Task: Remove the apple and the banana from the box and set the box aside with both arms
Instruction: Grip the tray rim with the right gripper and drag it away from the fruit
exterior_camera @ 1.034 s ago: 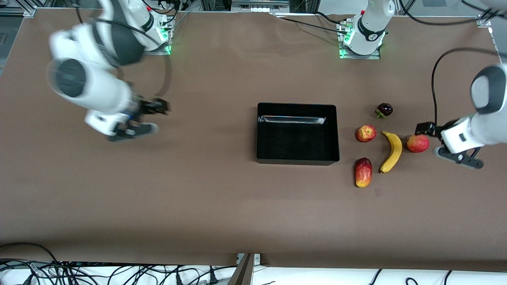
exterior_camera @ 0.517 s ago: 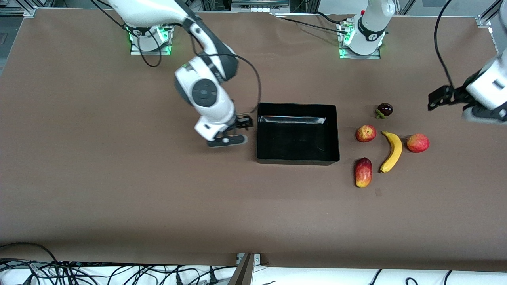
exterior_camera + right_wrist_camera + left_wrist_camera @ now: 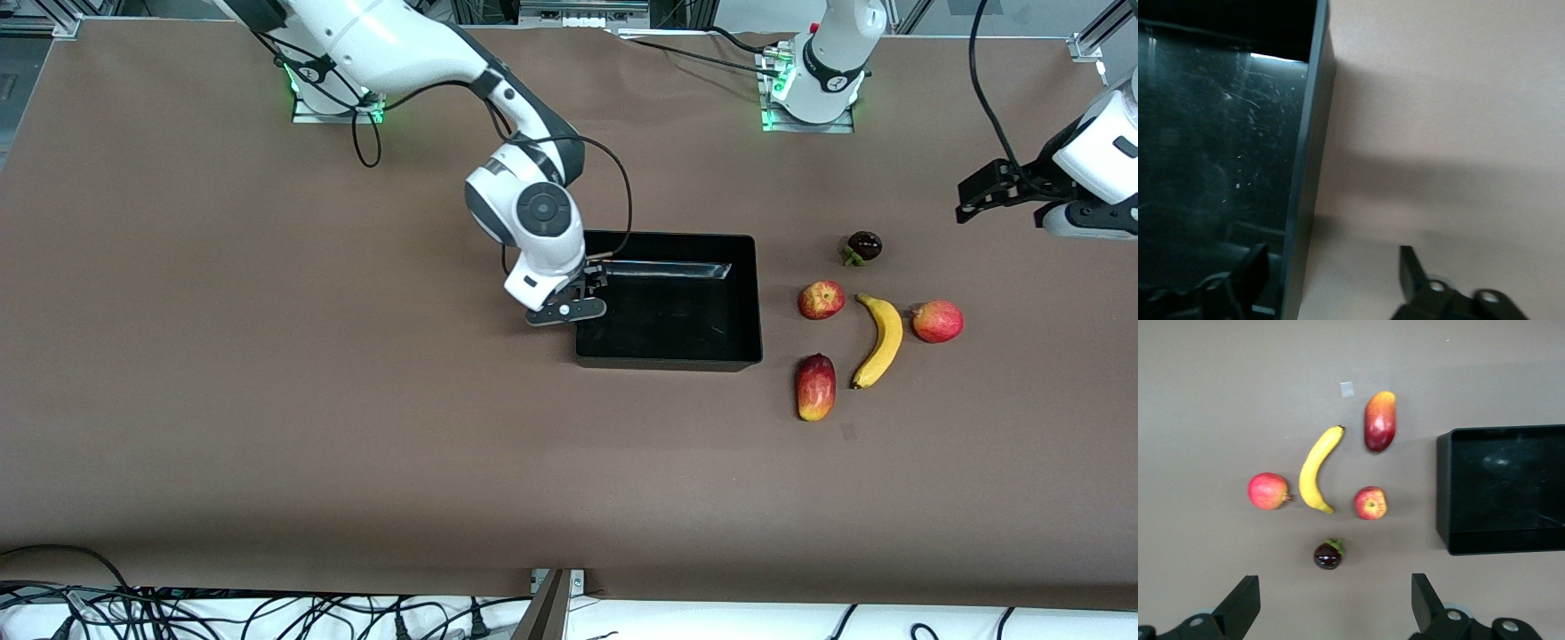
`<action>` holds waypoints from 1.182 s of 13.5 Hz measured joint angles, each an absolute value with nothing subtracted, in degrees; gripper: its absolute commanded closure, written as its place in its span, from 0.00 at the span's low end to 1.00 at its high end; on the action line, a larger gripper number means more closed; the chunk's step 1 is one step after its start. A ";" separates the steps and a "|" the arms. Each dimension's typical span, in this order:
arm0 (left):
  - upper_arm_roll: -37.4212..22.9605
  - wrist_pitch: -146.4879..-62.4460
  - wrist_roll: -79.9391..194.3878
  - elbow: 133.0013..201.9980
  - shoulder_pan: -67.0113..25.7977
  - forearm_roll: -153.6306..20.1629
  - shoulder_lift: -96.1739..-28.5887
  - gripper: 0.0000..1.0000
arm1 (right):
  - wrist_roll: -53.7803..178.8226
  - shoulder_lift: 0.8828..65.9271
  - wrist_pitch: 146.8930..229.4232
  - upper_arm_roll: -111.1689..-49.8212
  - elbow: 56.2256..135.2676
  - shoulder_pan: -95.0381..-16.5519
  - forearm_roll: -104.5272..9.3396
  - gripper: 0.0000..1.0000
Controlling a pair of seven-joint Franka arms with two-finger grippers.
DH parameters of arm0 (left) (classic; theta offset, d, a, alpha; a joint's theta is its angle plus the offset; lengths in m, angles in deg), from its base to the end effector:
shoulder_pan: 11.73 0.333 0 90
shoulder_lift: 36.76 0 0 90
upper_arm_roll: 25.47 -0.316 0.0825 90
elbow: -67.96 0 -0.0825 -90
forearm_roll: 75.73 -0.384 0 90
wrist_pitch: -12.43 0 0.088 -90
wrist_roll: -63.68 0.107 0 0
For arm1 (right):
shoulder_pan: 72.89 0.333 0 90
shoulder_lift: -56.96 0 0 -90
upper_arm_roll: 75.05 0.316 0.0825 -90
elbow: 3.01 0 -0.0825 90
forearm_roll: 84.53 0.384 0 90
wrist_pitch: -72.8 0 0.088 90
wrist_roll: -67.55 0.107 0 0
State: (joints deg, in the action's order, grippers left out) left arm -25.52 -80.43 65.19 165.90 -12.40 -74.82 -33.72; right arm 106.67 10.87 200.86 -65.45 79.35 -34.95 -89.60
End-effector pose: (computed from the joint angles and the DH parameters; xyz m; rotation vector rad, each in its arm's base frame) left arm 0.5394 -0.0075 0.5923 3.1244 -0.0564 -0.0554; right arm 0.5080 0.5175 0.2167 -3.0923 -0.2333 0.0484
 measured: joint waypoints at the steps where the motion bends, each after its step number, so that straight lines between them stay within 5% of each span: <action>1: -25.44 -80.43 65.02 165.90 -12.55 -74.68 -33.72 0.00 | 106.76 10.18 201.93 -65.75 79.27 -34.79 -89.74 1.00; 10: -25.33 -78.36 64.32 165.92 -12.62 -74.79 -33.72 0.00 | 107.73 11.42 200.07 -67.03 77.03 -37.54 -85.51 1.00; 16: -25.26 -78.28 64.31 165.75 -12.63 -74.80 -33.69 0.00 | 92.95 21.94 180.24 -67.66 76.08 -52.92 -83.62 1.00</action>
